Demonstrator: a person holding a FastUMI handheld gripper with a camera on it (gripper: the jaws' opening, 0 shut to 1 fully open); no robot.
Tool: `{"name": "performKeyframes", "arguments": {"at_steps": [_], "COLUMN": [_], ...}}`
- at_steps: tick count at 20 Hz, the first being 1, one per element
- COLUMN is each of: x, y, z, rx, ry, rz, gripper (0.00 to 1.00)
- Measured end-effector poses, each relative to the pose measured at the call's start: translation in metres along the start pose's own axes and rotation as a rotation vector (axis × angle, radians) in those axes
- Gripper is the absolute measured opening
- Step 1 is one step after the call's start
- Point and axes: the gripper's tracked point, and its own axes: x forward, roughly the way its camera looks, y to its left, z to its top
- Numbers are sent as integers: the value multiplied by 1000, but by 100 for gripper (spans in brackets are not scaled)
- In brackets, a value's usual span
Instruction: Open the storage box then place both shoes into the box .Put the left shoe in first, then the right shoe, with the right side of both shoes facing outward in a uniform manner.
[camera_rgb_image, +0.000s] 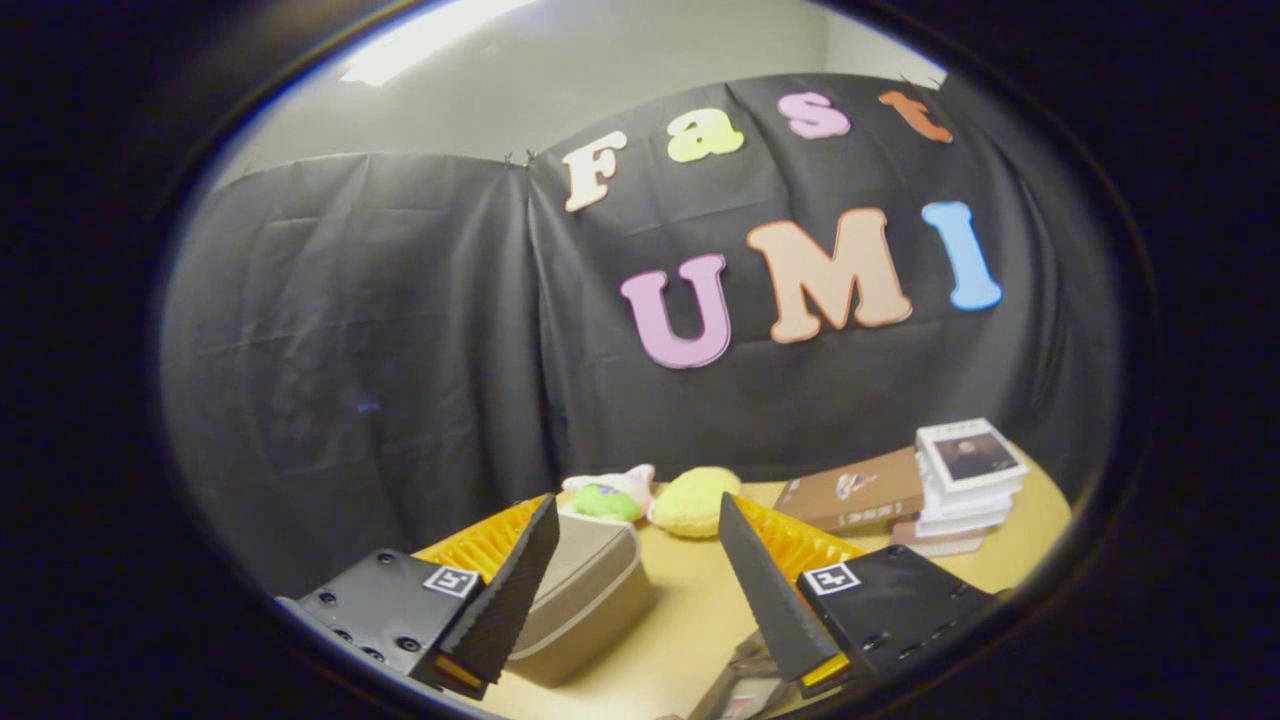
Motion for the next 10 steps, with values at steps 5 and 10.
{"name": "performKeyframes", "arguments": {"at_steps": [5, 10], "x": [18, 31], "y": [6, 18], "z": [-50, -90], "rx": [190, 414], "ry": [131, 232], "rz": [58, 123], "gripper": [99, 100]}}
